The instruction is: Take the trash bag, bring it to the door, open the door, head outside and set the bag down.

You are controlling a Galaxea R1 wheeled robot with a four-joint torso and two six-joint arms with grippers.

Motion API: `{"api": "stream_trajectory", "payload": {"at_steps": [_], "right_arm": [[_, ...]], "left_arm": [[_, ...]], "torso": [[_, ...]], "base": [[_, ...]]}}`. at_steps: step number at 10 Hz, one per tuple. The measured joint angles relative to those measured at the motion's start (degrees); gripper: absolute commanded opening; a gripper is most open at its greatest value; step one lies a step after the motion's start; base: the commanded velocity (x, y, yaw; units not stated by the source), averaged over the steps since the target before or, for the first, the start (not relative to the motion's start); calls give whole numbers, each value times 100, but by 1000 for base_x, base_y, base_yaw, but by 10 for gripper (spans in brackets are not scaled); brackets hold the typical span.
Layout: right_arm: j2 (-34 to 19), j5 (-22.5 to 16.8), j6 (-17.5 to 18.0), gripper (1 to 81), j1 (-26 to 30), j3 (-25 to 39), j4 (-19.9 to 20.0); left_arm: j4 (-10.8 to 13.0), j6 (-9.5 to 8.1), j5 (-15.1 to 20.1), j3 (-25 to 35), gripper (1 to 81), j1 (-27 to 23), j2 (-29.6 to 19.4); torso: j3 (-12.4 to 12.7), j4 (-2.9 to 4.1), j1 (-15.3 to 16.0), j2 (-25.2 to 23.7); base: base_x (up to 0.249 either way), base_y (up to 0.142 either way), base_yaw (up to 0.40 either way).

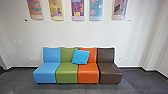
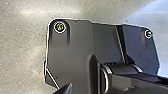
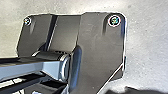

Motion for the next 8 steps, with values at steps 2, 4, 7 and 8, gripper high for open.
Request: {"api": "stream_trajectory", "payload": {"at_steps": [2, 4, 7, 8], "right_arm": [[17, 0, 0, 811, 13, 0, -1], [17, 0, 0, 811, 13, 0, -1], [17, 0, 0, 811, 13, 0, -15], [17, 0, 0, 811, 13, 0, -15]], "left_arm": [[0, 0, 0, 0, 811, 0, -2], [0, 0, 2, 0, 811, -2, 0], [0, 0, 2, -5, 811, -30, 0], [0, 0, 4, -5, 811, -28, 0]], "torso": [[0, 0, 0, 0], [0, 0, -2, 0], [0, 0, -2, 0], [0, 0, 0, 0]], "base": [[136, 0, 0], [136, 0, 0], [136, 0, 0], [136, 0, 0]]}}
